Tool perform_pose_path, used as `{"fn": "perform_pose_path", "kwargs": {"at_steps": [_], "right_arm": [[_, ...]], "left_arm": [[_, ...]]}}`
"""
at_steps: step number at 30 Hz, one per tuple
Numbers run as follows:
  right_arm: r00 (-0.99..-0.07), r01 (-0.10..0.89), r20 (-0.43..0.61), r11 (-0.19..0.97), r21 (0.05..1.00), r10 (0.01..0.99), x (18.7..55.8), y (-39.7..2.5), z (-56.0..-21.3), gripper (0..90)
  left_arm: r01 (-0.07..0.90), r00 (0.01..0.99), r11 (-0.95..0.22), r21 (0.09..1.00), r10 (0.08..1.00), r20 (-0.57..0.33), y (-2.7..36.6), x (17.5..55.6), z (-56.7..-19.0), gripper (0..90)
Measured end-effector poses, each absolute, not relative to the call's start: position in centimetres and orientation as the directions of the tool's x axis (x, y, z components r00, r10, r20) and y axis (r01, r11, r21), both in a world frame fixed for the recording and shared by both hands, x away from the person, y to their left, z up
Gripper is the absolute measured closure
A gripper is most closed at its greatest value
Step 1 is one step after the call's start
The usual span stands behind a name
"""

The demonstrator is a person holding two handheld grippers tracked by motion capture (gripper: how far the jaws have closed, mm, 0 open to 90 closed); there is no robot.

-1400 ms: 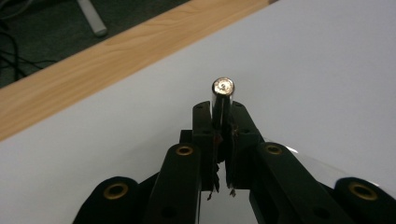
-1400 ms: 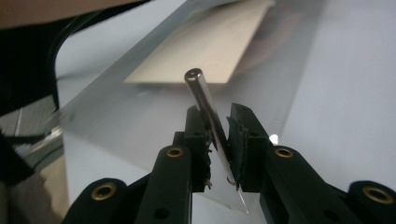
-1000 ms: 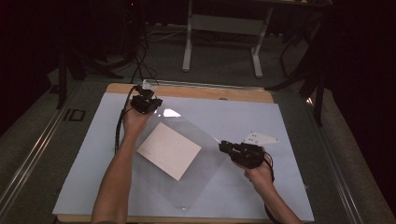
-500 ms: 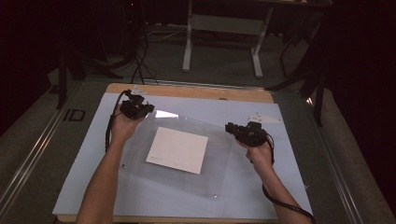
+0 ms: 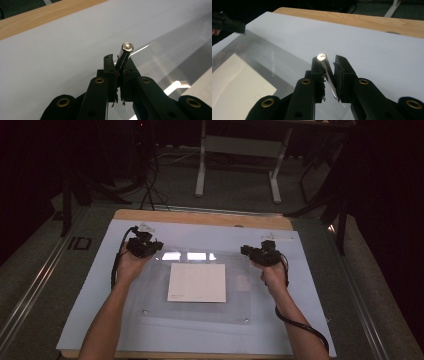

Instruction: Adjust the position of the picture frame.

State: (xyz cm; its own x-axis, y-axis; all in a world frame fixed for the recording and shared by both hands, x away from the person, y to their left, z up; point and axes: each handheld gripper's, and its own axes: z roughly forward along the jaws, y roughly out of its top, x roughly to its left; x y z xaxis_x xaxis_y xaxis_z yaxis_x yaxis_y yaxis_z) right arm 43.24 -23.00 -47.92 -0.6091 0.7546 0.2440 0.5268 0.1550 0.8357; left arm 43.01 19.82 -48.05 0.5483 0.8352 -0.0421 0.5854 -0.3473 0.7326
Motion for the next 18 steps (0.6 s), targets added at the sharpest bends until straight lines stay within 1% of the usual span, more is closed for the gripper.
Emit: {"fn": "perform_pose_path", "kwargs": {"at_steps": [1, 4, 18], "right_arm": [[-0.605, 0.536, 0.259, 0.144, 0.832, 0.753, 43.4, -23.1, -48.0, 78.3], [-0.599, 0.545, 0.264, 0.143, 0.826, 0.756, 43.6, -23.2, -48.3, 78.3], [-0.562, 0.590, 0.246, 0.175, 0.788, 0.790, 45.4, -23.2, -50.1, 78.7]], "left_arm": [[0.588, 0.548, -0.348, 0.730, 0.835, -0.043, 19.8, 43.0, -48.1, 85.4], [0.597, 0.545, -0.347, 0.724, 0.837, -0.048, 19.6, 43.2, -48.5, 85.4], [0.625, 0.527, -0.357, 0.694, 0.849, -0.038, 18.6, 44.1, -50.4, 85.3]]}}
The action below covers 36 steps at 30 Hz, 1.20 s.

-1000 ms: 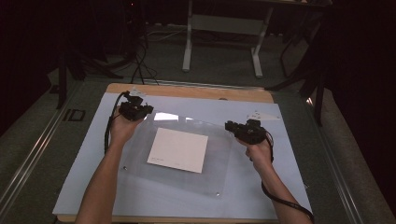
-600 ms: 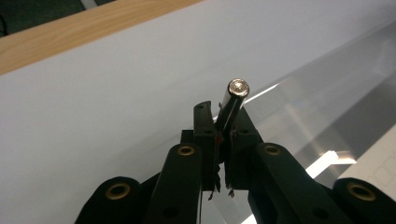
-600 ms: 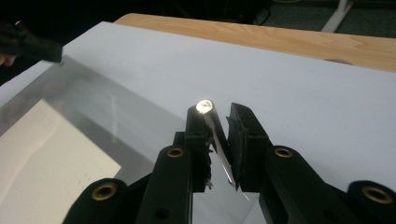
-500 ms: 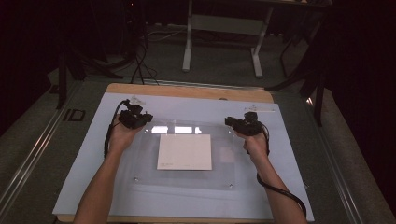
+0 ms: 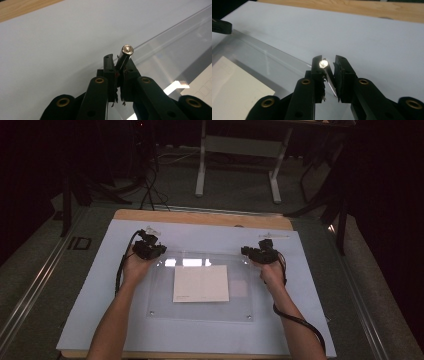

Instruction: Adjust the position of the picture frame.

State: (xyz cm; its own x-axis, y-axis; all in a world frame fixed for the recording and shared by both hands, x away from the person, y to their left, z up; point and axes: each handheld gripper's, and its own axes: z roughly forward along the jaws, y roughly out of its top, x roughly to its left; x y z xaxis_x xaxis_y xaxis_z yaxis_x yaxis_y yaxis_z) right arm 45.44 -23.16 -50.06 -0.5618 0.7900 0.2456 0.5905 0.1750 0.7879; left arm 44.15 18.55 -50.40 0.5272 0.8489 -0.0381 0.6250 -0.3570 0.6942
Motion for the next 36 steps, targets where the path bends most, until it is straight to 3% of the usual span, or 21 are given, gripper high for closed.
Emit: {"fn": "perform_pose_path", "kwargs": {"at_steps": [14, 36], "right_arm": [[-0.529, 0.629, 0.260, 0.167, 0.759, 0.808, 46.3, -22.8, -52.3, 80.0], [-0.540, 0.627, 0.268, 0.169, 0.760, 0.798, 46.5, -22.9, -52.6, 79.1]], "left_arm": [[0.659, 0.499, -0.334, 0.674, 0.865, -0.060, 18.4, 44.4, -52.2, 85.3], [0.658, 0.482, -0.307, 0.687, 0.874, -0.071, 18.5, 44.1, -52.4, 84.4]]}}
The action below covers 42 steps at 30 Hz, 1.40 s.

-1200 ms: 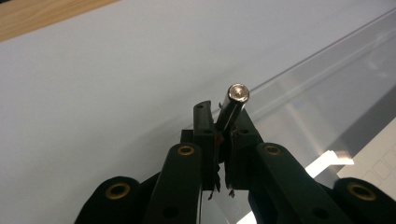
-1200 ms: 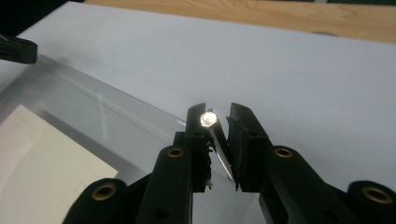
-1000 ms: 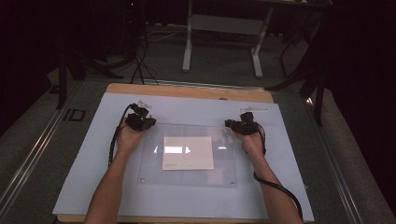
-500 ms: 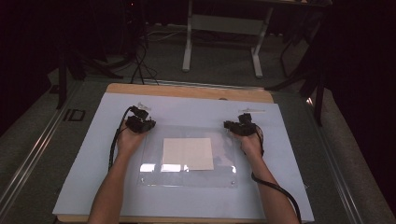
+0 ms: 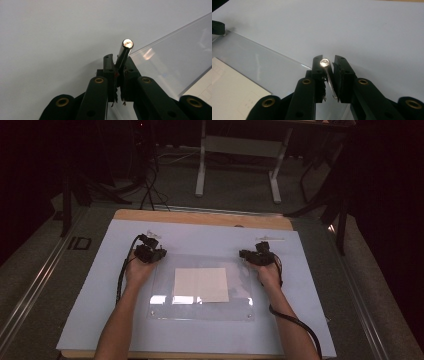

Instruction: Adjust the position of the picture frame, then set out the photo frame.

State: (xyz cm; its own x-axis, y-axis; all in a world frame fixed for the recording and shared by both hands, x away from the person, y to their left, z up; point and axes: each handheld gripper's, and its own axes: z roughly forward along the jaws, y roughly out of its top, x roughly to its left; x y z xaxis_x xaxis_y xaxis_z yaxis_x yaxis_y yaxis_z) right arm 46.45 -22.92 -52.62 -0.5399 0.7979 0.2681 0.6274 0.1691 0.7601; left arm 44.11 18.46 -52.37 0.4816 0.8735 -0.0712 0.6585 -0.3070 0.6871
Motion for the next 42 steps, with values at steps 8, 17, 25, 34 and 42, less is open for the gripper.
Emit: {"fn": "perform_pose_path", "kwargs": {"at_steps": [8, 17, 25, 34, 42], "right_arm": [[-0.547, 0.617, 0.258, 0.175, 0.767, 0.796, 46.4, -22.9, -52.7, 79.1], [-0.538, 0.584, 0.187, 0.204, 0.786, 0.822, 45.9, -22.8, -52.5, 71.5], [-0.552, 0.514, 0.138, 0.205, 0.833, 0.822, 44.9, -22.9, -51.8, 79.0], [-0.541, 0.488, 0.117, 0.198, 0.850, 0.833, 44.2, -22.9, -52.3, 82.1], [-0.540, 0.485, 0.126, 0.186, 0.855, 0.832, 44.1, -23.0, -52.4, 83.3]], "left_arm": [[0.648, 0.484, -0.272, 0.712, 0.868, -0.109, 19.5, 43.6, -52.5, 73.0], [0.602, 0.489, -0.215, 0.769, 0.861, -0.142, 20.4, 42.5, -52.0, 65.3], [0.560, 0.484, -0.186, 0.808, 0.864, -0.137, 20.2, 42.0, -51.7, 62.5], [0.527, 0.463, -0.159, 0.835, 0.878, -0.125, 19.9, 41.7, -52.1, 82.3], [0.511, 0.443, -0.136, 0.849, 0.888, -0.124, 19.7, 41.4, -52.4, 83.4]]}}
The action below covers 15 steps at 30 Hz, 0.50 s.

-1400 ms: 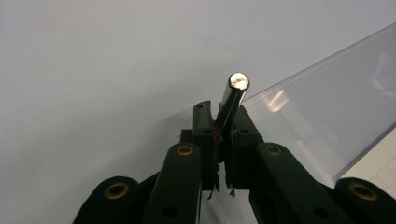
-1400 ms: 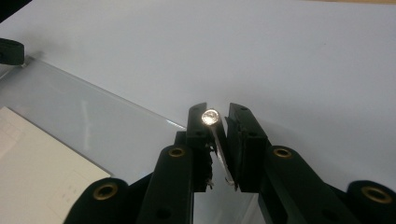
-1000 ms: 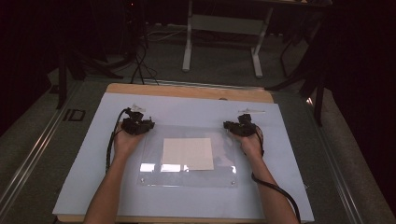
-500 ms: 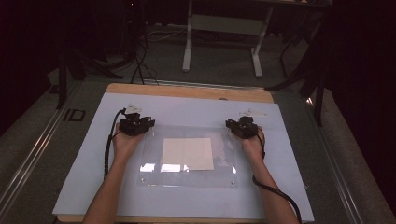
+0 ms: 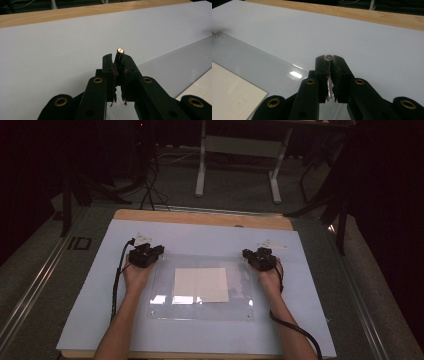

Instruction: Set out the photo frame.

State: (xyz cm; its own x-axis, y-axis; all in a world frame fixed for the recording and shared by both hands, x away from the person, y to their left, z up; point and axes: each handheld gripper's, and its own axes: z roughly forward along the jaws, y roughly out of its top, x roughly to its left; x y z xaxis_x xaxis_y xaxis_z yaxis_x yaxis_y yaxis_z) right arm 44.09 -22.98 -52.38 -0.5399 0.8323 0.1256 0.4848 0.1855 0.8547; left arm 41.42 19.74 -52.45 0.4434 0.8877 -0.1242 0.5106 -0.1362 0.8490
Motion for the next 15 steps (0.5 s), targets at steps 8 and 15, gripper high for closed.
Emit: {"fn": "perform_pose_path", "kwargs": {"at_steps": [8, 15], "right_arm": [[-0.548, 0.487, 0.145, 0.174, 0.856, 0.824, 44.10, -23.21, -52.45, 83.3], [-0.547, 0.471, 0.124, 0.182, 0.863, 0.828, 43.94, -23.12, -52.48, 83.2]], "left_arm": [[0.508, 0.453, -0.132, 0.851, 0.882, -0.134, 19.95, 41.32, -52.46, 83.2], [0.485, 0.450, -0.103, 0.869, 0.881, -0.147, 19.96, 41.27, -52.41, 82.3]]}}
